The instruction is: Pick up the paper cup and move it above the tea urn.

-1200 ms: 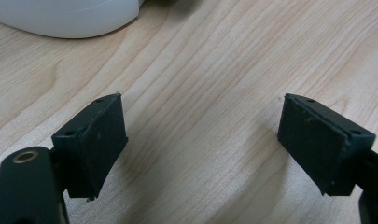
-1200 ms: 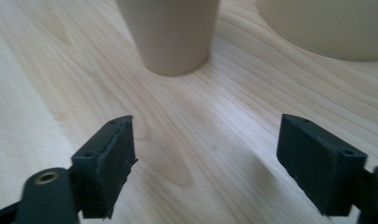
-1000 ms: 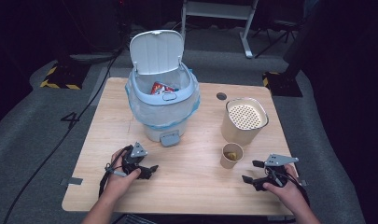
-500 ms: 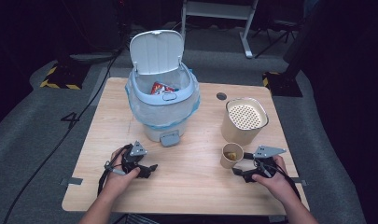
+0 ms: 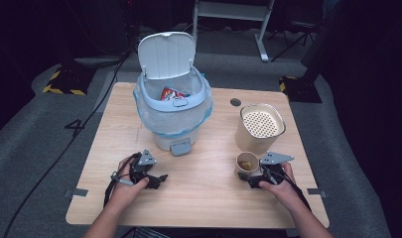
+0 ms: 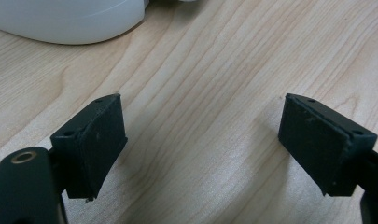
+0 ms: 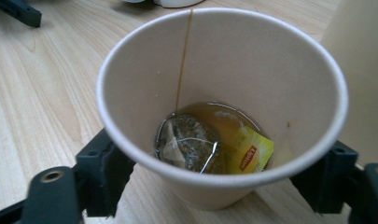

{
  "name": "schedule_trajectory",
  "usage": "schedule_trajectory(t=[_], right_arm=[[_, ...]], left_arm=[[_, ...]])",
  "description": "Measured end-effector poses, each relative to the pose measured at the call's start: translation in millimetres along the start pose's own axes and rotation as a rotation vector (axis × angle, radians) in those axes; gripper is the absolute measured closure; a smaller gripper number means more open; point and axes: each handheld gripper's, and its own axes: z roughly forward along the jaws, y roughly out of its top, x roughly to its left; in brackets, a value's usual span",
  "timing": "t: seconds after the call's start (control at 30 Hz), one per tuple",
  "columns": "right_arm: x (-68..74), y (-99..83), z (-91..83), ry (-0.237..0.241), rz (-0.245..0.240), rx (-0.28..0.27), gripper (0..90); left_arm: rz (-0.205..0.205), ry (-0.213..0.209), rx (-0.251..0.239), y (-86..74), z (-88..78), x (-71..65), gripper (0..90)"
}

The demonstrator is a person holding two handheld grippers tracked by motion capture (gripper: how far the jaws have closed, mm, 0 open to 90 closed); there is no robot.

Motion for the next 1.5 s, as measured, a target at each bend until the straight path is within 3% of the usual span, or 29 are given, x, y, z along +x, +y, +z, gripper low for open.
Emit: schedule_trajectory(t=[0.13, 0.5, 0.87, 1.5], right_arm=[[-1.1, -1.5, 3.1, 0.000, 0.019, -0.007, 26.9], [-3.3, -0.3, 4.1, 0.030, -0.037, -0.043, 29.1], [-0.3, 9.5, -16.8, 0.046, -0.047, -0.063, 29.5], [-11.2, 54.1, -54.1, 0.055, -0.070, -0.094, 29.9]], left_arm=[[0.000, 0.000, 0.000, 0.0, 0.0, 0.0, 15.1], [0.000, -0.001, -0.001, 0.0, 0.1, 0.1, 15.1], [-0.001, -0.001, 0.000, 0.0, 0.1, 0.0, 15.1], [0.000, 0.001, -0.002, -0.1, 0.1, -0.2, 15.2]])
